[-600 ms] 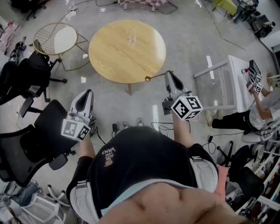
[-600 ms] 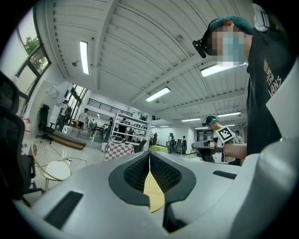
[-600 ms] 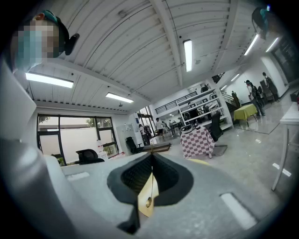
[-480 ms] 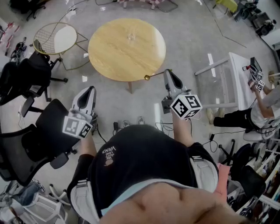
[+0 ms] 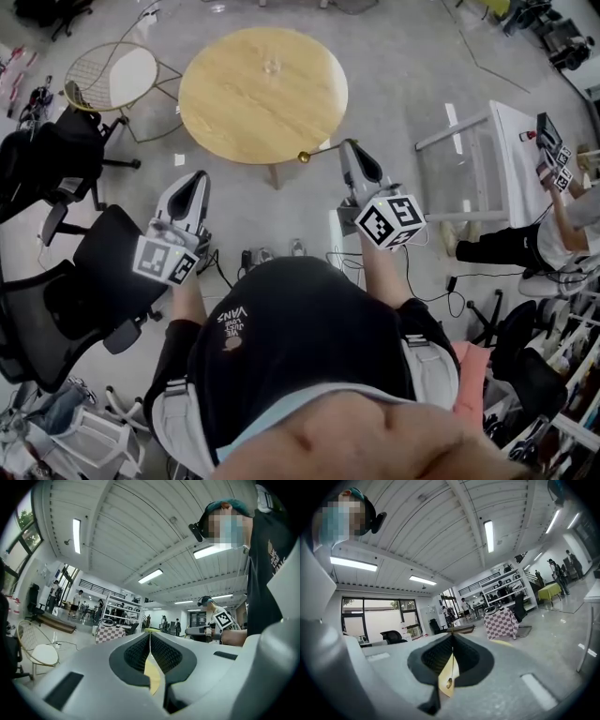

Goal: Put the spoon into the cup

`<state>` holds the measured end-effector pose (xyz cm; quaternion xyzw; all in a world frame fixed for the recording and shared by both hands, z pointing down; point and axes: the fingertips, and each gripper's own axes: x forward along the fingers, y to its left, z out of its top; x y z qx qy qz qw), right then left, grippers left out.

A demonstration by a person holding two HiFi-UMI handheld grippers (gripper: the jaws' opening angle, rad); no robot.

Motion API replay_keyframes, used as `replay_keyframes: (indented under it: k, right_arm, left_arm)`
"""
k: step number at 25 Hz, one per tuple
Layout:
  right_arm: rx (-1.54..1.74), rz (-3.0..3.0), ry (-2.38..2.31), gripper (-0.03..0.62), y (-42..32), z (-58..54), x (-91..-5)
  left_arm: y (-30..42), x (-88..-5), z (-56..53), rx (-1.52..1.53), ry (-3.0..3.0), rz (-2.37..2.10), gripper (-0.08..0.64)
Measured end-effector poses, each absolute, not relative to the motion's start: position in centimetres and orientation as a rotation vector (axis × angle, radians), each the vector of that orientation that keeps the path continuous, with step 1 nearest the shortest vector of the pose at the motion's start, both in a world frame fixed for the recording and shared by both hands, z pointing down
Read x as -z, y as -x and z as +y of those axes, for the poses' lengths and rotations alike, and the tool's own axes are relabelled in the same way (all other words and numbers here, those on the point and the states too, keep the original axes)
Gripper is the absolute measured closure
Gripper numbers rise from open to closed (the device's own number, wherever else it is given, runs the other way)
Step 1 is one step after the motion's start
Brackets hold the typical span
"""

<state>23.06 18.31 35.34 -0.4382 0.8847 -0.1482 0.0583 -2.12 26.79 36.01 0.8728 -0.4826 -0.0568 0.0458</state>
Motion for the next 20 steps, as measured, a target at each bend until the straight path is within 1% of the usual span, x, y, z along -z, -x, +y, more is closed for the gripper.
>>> replay_keyframes:
  k: [7, 20]
  right_arm:
    - [0.465, 2.667, 1.336, 0.594, -23.1, 18.9, -35.7]
    - [0.476, 2.628, 1.360, 0.592, -21.2, 19.9, -36.9]
  left_arm:
    - [2.0, -36.2, 27.2, 0.169, -2.666, -1.457, 0.557]
    - [4.5, -38.7, 27.8, 0.156, -2.655, -1.409, 0.557]
